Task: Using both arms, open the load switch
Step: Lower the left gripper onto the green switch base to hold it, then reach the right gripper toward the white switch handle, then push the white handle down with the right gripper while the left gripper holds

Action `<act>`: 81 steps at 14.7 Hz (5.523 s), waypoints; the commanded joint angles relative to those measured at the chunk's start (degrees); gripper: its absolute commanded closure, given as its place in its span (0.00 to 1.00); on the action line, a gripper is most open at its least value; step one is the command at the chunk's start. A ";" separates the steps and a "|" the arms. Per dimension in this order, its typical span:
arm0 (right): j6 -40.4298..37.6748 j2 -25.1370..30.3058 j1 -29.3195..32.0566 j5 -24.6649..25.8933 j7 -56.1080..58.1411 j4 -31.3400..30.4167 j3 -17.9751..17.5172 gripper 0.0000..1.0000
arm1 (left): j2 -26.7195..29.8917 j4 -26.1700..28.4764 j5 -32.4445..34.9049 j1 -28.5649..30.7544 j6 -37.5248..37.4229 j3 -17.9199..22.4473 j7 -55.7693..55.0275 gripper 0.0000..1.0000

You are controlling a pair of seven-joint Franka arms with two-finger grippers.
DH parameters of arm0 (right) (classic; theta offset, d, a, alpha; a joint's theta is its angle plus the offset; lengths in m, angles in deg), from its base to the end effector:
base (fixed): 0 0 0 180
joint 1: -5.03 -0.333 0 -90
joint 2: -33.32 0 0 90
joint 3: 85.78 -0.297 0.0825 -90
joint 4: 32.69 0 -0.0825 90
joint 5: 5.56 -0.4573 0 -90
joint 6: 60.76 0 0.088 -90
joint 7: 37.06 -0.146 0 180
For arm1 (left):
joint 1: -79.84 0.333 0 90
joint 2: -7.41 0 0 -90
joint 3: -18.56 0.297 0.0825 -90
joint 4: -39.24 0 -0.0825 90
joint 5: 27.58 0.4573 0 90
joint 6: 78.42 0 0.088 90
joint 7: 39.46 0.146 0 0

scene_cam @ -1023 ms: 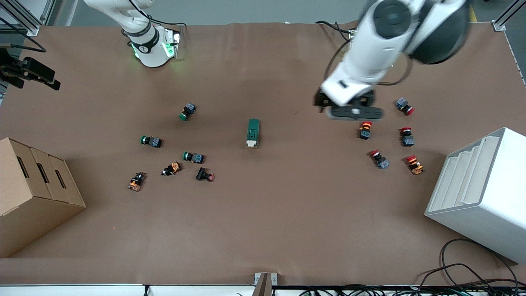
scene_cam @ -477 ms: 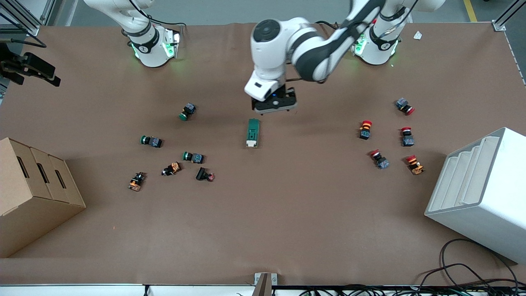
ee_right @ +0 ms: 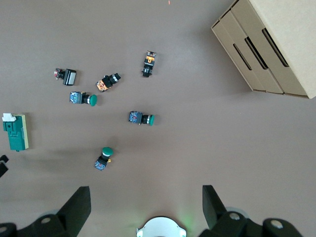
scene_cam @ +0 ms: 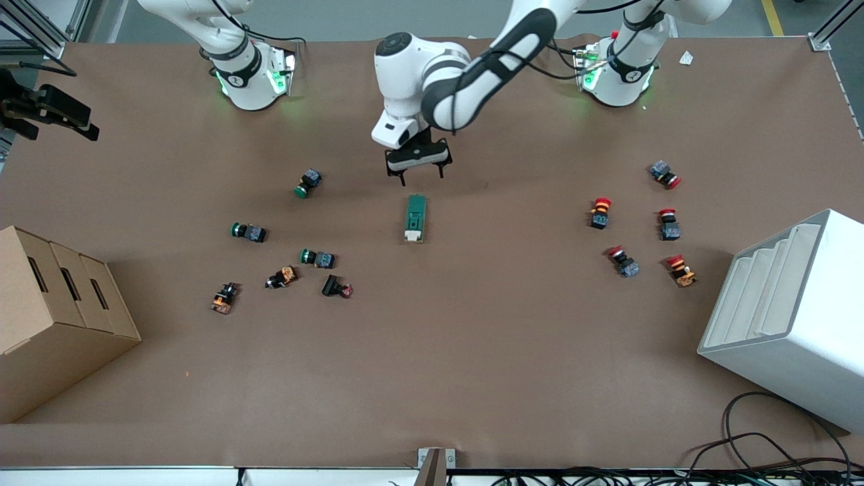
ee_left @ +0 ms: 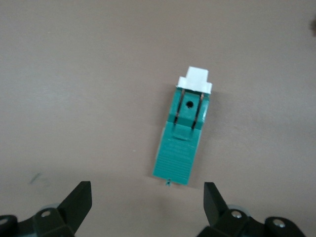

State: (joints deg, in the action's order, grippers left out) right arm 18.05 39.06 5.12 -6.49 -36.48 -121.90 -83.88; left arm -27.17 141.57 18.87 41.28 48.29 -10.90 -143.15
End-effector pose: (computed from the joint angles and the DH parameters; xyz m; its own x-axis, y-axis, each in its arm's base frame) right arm 0.5729 -0.0182 0.6181 0.9965 -0.0209 -0.0811 -0.0226 -0.9995 -0.0203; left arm 0.3058 -0.6268 0.1452 0.9303 0.1531 0.3335 0.1767 -0.9834 -0.0415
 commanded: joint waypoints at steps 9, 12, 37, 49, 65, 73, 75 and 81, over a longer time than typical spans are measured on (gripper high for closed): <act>0.37 0.59 0.70 0.67 1.18 1.76 0.48 0.00 | -7.69 4.36 38.42 -5.21 -2.07 0.54 -22.60 0.01; 0.37 -1.69 1.22 0.76 1.62 1.76 0.82 0.00 | -10.76 4.10 46.51 -6.79 -7.25 0.80 -28.66 0.01; 36.14 -38.94 -25.13 -5.66 -105.59 0.70 -12.71 0.00 | -18.50 4.01 63.77 -11.10 -21.15 1.68 -44.32 0.01; 38.81 -47.49 -33.05 -5.57 -117.21 0.79 -12.71 0.00 | -18.42 4.10 63.77 -11.10 -21.15 1.68 -44.32 0.01; 19.71 -46.52 -32.78 -5.92 -117.03 5.36 -16.14 0.00 | -18.42 4.10 63.77 -11.01 -21.15 1.68 -44.32 0.01; 24.63 -48.45 -33.93 -5.66 -117.03 2.73 -16.05 0.00 | -18.42 4.10 63.77 -11.01 -21.15 1.77 -44.32 0.01; 24.81 -48.81 -34.02 -5.57 -117.03 2.55 -15.96 0.00 | -18.42 4.19 63.77 -11.01 -21.15 1.77 -44.32 0.01; 26.21 -49.69 -34.81 -5.13 -116.94 1.94 -15.96 0.00 | -18.42 4.10 63.77 -11.01 -21.15 1.77 -44.32 0.01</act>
State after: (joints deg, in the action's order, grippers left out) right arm 42.68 -10.31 -29.04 -11.96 -152.63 -119.01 -99.88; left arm -44.01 146.29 81.33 30.75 26.88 -9.63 -186.33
